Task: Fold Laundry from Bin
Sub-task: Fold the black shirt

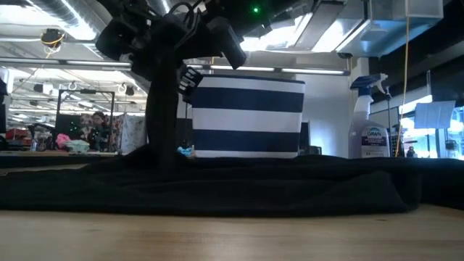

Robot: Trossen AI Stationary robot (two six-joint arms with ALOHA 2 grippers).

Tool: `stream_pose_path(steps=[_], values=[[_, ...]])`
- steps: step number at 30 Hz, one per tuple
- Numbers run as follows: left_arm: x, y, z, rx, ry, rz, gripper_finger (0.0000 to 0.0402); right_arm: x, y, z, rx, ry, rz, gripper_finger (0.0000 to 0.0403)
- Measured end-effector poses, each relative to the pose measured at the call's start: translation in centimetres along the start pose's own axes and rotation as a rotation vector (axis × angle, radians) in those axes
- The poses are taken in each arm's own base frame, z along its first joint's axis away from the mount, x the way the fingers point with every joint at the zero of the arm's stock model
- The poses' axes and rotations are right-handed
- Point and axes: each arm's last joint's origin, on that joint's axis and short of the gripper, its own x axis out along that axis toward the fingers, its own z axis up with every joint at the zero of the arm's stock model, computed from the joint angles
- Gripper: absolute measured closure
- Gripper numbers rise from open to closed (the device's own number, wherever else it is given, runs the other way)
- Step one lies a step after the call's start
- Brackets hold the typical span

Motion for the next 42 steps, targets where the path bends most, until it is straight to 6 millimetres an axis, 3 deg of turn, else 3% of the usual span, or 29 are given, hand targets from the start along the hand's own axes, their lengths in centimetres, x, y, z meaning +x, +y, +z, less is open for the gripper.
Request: stream_pose_path(steps=[3, 8, 13, 19, 25, 34, 42], values=[[0.1, -0.1, 0.0, 0.010, 0.011, -0.002, 0.0392, 0.0, 0.0, 0.0, -0.002, 0.005, 0.003, 0.0398], [0.1, -0.6, 0.2, 0.011, 0.097, 0.055, 0.0400, 0.0, 0.1, -0.3, 0.015, 0.049, -0.010, 0.0398], [-1.2, -2.0, 1.3, -0.030, 0.191, 0.130, 0.0401, -0.1, 0.2, -0.5, 0.062, 0.072, -0.003, 0.0394], [-2.7, -4.6, 3.4, -0.008, 0.178, 0.197, 0.0401, -0.3, 0.2, -0.5, 0.134, 0.065, 0.025, 0.0327], [-2.7, -5.8, 3.9, -0.032, 0.171, 0.191, 0.0401, -0.4, 0.1, -0.3, 0.136, 0.038, 0.046, 0.0269], [-1.4, -7.6, 4.4, -0.078, 0.247, 0.169, 0.0401, -0.8, 1.0, -0.1, 0.156, 0.100, 0.017, 0.0265], [-1.1, -12.0, 4.8, -0.188, 0.356, 0.169, 0.0401, -1.0, 1.6, -0.6, 0.201, 0.162, 0.049, 0.0265]])
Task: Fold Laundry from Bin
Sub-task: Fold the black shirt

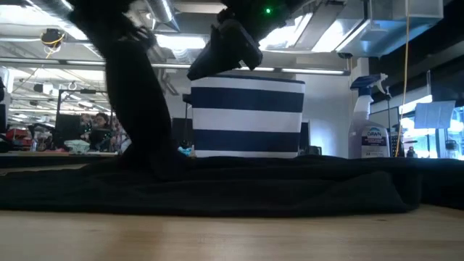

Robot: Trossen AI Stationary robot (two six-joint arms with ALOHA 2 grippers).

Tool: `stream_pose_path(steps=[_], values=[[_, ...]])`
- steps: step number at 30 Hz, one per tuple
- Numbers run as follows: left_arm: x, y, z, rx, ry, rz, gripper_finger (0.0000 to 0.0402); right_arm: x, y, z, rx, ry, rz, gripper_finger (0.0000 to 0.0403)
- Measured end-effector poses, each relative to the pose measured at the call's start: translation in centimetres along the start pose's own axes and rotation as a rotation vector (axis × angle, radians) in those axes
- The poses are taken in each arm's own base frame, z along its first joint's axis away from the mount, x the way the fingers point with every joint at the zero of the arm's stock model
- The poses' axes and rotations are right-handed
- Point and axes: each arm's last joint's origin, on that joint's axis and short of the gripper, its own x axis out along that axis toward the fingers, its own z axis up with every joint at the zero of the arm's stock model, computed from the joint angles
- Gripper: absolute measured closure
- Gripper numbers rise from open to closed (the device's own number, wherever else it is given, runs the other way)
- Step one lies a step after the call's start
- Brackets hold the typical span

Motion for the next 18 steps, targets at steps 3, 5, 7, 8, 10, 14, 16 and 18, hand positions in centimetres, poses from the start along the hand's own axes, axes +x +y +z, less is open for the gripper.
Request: stream_pose_path(steps=[3, 5, 7, 8, 10, 14, 16, 18], values=[[-0.2, -1.8, -0.2, -0.060, 0.026, -0.005, 0.0401, 0.0, 0.0, -0.2, 0.004, 0.015, 0.005, 0.0265], [0.1, -3.0, -0.5, -0.105, 0.048, -0.019, 0.0401, 0.0, 0.1, -0.2, 0.008, 0.021, 0.008, 0.0265], [0.9, -4.0, -0.9, -0.155, 0.086, -0.040, 0.0401, 0.0, 0.1, -0.3, 0.017, 0.025, 0.010, 0.0265], [1.5, -4.5, -1.2, -0.182, 0.111, -0.049, 0.0401, 0.0, 0.1, -0.3, 0.017, 0.028, 0.012, 0.0265], [2.7, -5.4, -2.0, -0.226, 0.162, -0.062, 0.0401, 0.0, 0.2, -0.4, 0.012, 0.040, 0.016, 0.0265], [5.3, -6.4, -3.7, -0.303, 0.215, -0.071, 0.0401, -0.1, 0.3, -0.6, 0.032, 0.056, 0.036, 0.0265], [6.4, -6.7, -4.4, -0.325, 0.221, -0.072, 0.0402, -0.1, 0.4, -0.8, 0.046, 0.066, 0.066, 0.0265], [7.4, -6.8, -5.1, -0.347, 0.220, -0.071, 0.0402, -0.1, 0.7, -0.9, 0.061, 0.077, 0.099, 0.0265]])
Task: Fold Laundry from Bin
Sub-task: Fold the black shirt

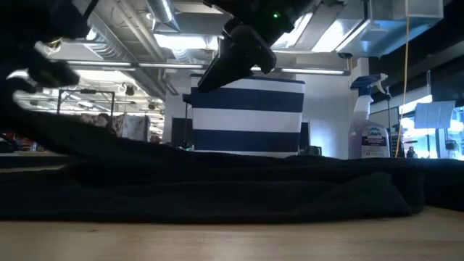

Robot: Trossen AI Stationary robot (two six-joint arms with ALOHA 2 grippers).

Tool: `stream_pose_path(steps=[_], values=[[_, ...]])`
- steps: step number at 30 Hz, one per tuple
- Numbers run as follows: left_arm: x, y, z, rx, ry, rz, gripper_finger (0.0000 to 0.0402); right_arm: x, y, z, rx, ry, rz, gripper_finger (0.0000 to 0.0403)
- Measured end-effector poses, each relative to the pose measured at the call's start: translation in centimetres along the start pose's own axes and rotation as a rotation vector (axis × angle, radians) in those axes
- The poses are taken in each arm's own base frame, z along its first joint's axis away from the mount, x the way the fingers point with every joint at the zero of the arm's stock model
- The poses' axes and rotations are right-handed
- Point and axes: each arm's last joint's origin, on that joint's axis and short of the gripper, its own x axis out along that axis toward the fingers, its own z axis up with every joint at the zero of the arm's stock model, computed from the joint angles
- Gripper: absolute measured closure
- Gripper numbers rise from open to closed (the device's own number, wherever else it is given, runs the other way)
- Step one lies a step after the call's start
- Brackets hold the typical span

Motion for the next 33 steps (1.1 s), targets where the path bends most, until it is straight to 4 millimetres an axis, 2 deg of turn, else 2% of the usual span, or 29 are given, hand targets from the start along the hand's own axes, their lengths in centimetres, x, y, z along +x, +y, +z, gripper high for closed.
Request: stream_pose_path(steps=[6, 10, 15, 26, 33], values=[[2.2, 0.7, -0.6, -0.021, -0.035, -0.020, 0.0401, -0.7, 2.0, -0.5, 0.012, 0.070, 0.092, 0.0265], [2.3, 0.7, -0.5, -0.012, -0.056, -0.026, 0.0401, -1.6, 4.3, -0.9, 0.031, 0.132, 0.160, 0.0265], [2.3, 0.8, -0.5, -0.005, -0.065, -0.011, 0.0401, -2.4, 7.5, -2.5, 0.088, 0.206, 0.207, 0.0265], [2.3, 0.7, -0.1, 0.045, -0.111, 0.003, 0.0401, -6.7, 13.6, -3.1, 0.155, 0.236, 0.126, 0.0265], [2.2, 0.5, 0.5, 0.069, -0.172, -0.016, 0.0401, -6.9, 15.8, -5.0, 0.185, 0.241, 0.103, 0.0265]])
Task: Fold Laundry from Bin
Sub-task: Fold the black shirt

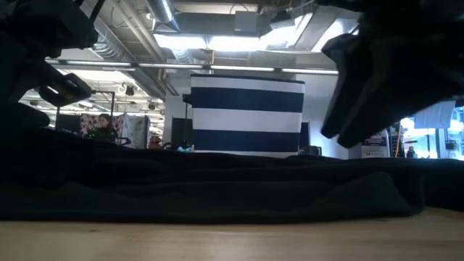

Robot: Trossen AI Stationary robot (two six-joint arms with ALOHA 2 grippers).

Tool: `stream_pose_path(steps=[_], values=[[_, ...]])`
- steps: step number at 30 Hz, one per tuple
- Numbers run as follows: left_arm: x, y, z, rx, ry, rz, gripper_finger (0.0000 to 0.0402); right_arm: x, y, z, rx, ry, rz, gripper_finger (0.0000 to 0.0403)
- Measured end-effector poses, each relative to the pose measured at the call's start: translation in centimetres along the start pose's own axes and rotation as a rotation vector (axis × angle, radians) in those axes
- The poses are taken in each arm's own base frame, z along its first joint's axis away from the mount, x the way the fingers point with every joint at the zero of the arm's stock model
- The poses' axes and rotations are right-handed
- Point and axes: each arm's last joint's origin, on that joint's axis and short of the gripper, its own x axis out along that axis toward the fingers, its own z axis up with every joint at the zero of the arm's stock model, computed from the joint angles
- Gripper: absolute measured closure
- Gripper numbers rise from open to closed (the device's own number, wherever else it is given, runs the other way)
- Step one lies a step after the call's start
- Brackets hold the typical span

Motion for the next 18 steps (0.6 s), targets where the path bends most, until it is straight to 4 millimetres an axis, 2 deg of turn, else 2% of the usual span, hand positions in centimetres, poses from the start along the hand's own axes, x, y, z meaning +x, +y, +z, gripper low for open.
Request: stream_pose_path(steps=[9, 14, 18], values=[[0.0, -0.1, 0.0, -0.007, 0.005, -0.017, 0.0401, 1.0, 1.0, -2.9, -0.001, 0.063, -0.051, 0.0265], [0.0, -0.1, 0.0, -0.022, 0.008, -0.028, 0.0401, 0.8, 1.0, -2.5, 0.016, 0.014, -0.085, 0.0265], [0.0, -0.1, 0.0, -0.026, 0.009, -0.032, 0.0401, 2.1, 1.4, -3.5, -0.003, 0.084, -0.098, 0.0265]])
